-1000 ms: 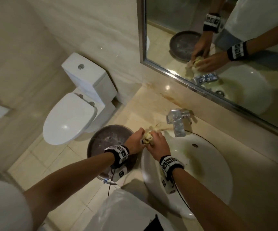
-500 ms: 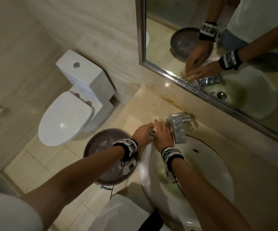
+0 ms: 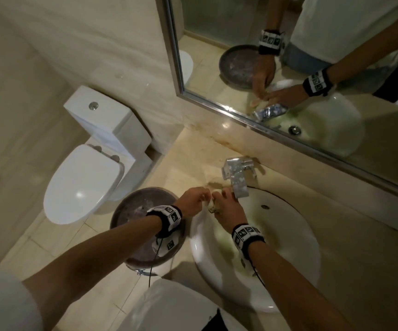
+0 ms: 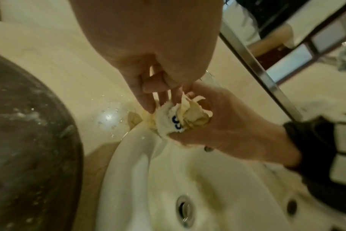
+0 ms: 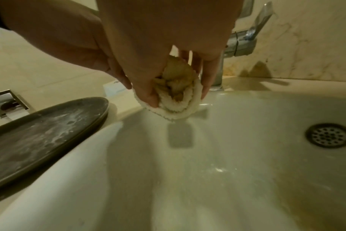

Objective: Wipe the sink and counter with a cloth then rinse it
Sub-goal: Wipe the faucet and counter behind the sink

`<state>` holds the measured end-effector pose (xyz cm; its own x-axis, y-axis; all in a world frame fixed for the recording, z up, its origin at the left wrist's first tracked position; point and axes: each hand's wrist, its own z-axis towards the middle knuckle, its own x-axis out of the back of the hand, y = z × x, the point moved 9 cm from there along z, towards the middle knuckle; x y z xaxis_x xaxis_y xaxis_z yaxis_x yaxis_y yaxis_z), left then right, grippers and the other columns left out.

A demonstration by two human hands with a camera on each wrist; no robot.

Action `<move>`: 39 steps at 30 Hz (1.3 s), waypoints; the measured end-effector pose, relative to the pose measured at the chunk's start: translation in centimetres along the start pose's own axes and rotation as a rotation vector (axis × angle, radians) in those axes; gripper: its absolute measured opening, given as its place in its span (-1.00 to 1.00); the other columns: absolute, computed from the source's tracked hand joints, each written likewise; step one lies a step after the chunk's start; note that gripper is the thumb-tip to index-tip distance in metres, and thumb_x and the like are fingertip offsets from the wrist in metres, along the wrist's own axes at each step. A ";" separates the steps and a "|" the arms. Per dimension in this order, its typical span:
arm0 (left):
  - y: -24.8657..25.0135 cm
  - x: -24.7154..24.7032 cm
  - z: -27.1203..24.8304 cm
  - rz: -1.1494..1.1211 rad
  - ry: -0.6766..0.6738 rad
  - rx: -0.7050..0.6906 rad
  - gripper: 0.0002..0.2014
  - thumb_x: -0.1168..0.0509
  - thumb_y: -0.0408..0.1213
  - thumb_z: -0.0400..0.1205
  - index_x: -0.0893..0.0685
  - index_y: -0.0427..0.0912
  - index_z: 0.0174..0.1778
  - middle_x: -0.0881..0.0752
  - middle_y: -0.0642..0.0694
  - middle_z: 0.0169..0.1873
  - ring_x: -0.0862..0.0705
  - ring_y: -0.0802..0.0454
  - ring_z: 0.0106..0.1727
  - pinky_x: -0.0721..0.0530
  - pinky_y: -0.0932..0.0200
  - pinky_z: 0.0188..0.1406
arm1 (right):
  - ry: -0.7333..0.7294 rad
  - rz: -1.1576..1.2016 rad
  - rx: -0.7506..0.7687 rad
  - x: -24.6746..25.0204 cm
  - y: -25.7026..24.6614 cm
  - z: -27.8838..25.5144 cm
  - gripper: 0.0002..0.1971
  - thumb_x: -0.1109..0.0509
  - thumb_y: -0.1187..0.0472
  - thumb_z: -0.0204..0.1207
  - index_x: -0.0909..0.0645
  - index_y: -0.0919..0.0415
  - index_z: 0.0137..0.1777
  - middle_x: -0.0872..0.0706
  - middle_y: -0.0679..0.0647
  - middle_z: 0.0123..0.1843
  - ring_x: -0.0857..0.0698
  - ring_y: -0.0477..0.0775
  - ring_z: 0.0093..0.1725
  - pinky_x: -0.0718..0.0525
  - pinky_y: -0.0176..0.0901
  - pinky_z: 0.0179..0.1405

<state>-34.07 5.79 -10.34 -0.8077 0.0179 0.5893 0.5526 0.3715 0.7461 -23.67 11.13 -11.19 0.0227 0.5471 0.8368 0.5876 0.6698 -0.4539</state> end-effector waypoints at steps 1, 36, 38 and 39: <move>0.2 -0.6 -0.1 0.049 -0.045 -0.010 -0.60 -0.05 -0.54 0.30 -0.70 -0.20 -0.10 -0.73 -0.13 -0.11 -0.70 -0.14 -0.07 -0.71 -0.13 -0.03 | 0.000 0.013 0.017 -0.1 0.4 -0.5 -0.46 -0.54 0.34 0.36 -0.47 0.06 0.31 -0.42 0.11 0.35 -0.56 0.20 0.24 -0.77 -0.03 0.00; 2.3 -2.5 -0.3 0.699 -0.485 0.126 -0.15 -0.21 -0.49 0.58 -0.01 0.03 0.76 -0.35 -0.16 0.65 -0.57 -0.23 0.41 -0.56 0.03 0.32 | 0.203 0.252 -0.275 10.6 19.7 -0.6 -0.49 -0.27 0.28 0.70 -0.41 0.22 0.65 -0.38 0.21 0.69 -0.37 0.28 0.65 -0.30 0.00 0.61; 2.1 -2.3 -0.1 0.697 -0.489 0.122 -0.14 -0.22 -0.49 0.56 -0.02 0.03 0.76 -0.40 -0.17 0.62 -0.60 -0.23 0.37 -0.58 0.03 0.25 | 0.169 0.249 -0.228 11.2 17.6 1.6 -0.56 -0.30 0.29 0.68 -0.50 0.28 0.55 -0.49 0.24 0.57 -0.49 0.31 0.53 -0.42 0.01 0.48; 1.8 -2.3 0.1 0.697 -0.490 0.119 -0.14 -0.22 -0.48 0.56 -0.02 0.03 0.76 -0.43 -0.19 0.60 -0.61 -0.24 0.34 -0.60 0.03 0.22 | 0.181 0.224 -0.196 11.6 16.4 2.5 -0.61 -0.32 0.31 0.66 -0.56 0.29 0.48 -0.54 0.25 0.50 -0.54 0.32 0.46 -0.46 -0.05 0.40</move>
<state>-31.23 6.49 -10.32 -0.3048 0.6667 0.6801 0.9524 0.2209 0.2103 -15.78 29.68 -9.72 0.3012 0.5600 0.7718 0.6960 0.4242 -0.5794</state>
